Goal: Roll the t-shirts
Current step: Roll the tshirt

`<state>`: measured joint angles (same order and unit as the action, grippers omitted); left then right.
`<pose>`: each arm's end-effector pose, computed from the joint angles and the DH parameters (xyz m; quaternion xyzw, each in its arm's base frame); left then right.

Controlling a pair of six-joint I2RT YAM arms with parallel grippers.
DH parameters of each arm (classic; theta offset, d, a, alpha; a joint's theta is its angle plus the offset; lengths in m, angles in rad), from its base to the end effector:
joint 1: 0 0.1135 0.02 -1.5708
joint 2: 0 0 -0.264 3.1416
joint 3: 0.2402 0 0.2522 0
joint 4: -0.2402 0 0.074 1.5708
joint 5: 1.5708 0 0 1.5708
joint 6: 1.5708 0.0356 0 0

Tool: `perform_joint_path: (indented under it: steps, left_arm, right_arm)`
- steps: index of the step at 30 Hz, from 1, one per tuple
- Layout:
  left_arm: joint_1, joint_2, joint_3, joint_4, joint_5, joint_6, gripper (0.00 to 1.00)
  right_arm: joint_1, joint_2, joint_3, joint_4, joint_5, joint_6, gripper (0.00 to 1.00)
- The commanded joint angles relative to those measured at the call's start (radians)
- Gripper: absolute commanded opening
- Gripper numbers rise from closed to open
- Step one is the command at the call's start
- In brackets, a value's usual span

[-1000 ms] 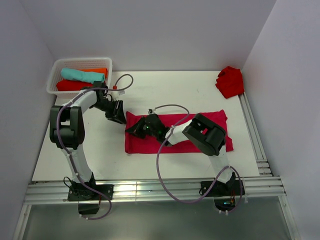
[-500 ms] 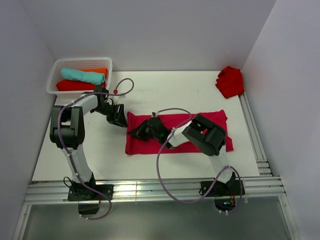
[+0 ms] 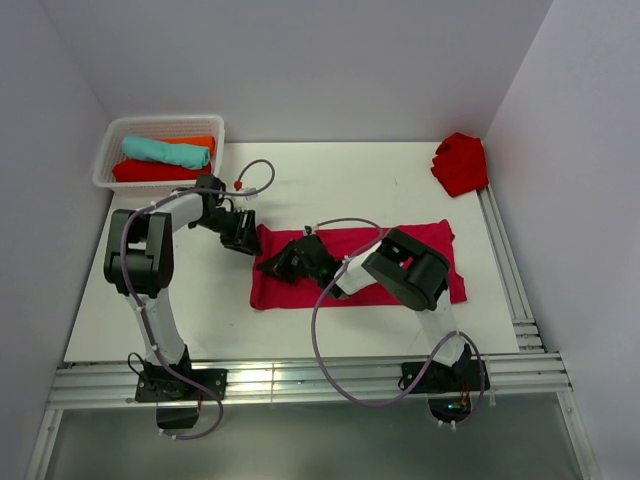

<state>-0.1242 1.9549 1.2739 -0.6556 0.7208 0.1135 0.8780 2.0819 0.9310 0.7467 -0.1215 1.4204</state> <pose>0.3646 -0.0692 0.1527 0.1511 0.9179 -0.3508 0.1075 0.2549 0.3139 0.1015 0.1910 0.8116 0.5224 0.1787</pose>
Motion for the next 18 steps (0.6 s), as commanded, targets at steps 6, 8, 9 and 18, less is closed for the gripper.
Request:
perform_joint_path:
  steps: [6, 8, 9, 18]
  left_arm:
    - [-0.018, 0.079, 0.091, 0.066, -0.035, -0.069, 0.51]
    - [-0.026, 0.094, 0.099, 0.073, -0.050, -0.080, 0.51]
    - [-0.029, 0.098, 0.102, 0.085, -0.058, -0.089, 0.51]
    - [-0.060, 0.142, 0.125, 0.086, -0.162, -0.106, 0.23]
  right_arm:
    - [-0.005, 0.018, 0.015, -0.021, 0.017, -0.011, 0.00]
    - [-0.005, 0.020, 0.022, -0.033, 0.019, -0.018, 0.00]
    - [-0.007, 0.017, 0.020, -0.038, 0.022, -0.021, 0.00]
    - [-0.005, -0.020, 0.038, -0.153, 0.059, -0.084, 0.00]
